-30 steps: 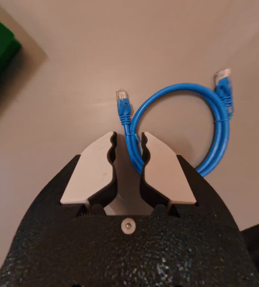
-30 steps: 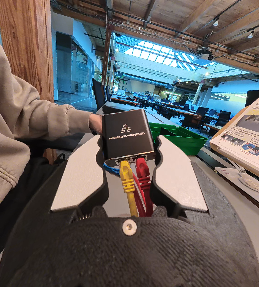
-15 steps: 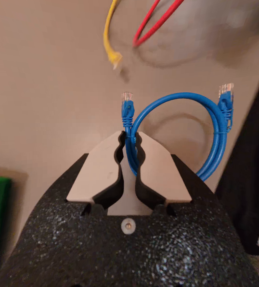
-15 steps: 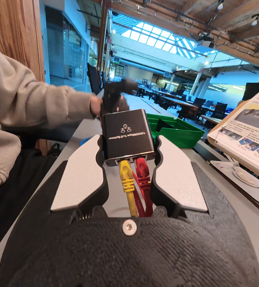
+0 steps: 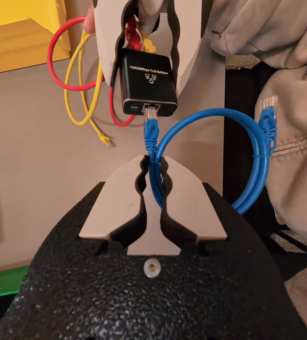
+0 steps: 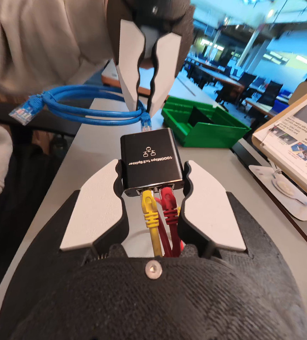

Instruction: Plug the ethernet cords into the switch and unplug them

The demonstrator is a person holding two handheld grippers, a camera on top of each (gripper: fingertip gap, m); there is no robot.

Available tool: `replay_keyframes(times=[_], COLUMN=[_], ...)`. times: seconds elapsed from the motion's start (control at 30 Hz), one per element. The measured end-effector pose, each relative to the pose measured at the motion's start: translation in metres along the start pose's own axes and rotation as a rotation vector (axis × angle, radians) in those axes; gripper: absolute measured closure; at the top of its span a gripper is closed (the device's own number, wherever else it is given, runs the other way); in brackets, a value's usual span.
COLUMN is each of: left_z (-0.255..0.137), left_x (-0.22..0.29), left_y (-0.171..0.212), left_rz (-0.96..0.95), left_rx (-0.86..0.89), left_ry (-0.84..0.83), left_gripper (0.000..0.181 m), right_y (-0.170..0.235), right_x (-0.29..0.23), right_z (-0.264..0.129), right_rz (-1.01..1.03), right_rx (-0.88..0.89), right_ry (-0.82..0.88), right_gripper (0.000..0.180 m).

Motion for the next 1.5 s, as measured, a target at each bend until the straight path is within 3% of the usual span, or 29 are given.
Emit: replay_keyframes(times=[0.47, 0.63, 0.83, 0.97, 1.1, 1.33, 1.5], left_z=[0.002, 0.004, -0.012, -0.068, -0.111, -0.091, -0.073], left_x=[0.002, 0.007, 0.002, -0.001, -0.006, -0.012, -0.02], left_y=[-0.009, 0.0, -0.011, -0.039, -0.012, 0.049, 0.07], left_rz=[0.107, 0.16, 0.081, -0.014, -0.16, -0.355, -0.433], left_rx=[-0.133, -0.163, 0.042, 0.533, 0.8, 0.773, 0.772], left_ry=[-0.086, -0.046, -0.111, -0.341, -0.497, -0.498, -0.449], left_gripper=[0.169, 0.169, 0.167, 0.151, 0.146, 0.147, 0.148], right_y=[0.0, 0.005, -0.008, -0.03, -0.068, -0.157, -0.156], right_x=[0.0, -0.006, 0.002, 0.018, 0.059, 0.143, 0.217], right_z=[0.01, 0.02, 0.018, -0.005, -0.043, -0.092, -0.139], right_rz=[0.051, 0.045, 0.014, -0.052, -0.11, -0.119, -0.171], right_rx=[-0.069, -0.095, 0.003, 0.056, 0.142, 0.378, 0.24], right_ry=[0.029, -0.001, 0.056, 0.154, 0.272, 0.393, 0.604], right_gripper=[0.115, 0.115, 0.115, 0.115, 0.115, 0.115, 0.115])
Point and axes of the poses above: each gripper's, where its closed fingertips meet, z out along the fingers, y out of its underside, x = y × z across the jaws, the point moved 5 cm from there along -z, back along the fingers, and after that the axes turned 15 degrees about x, right-handed, at the moved point
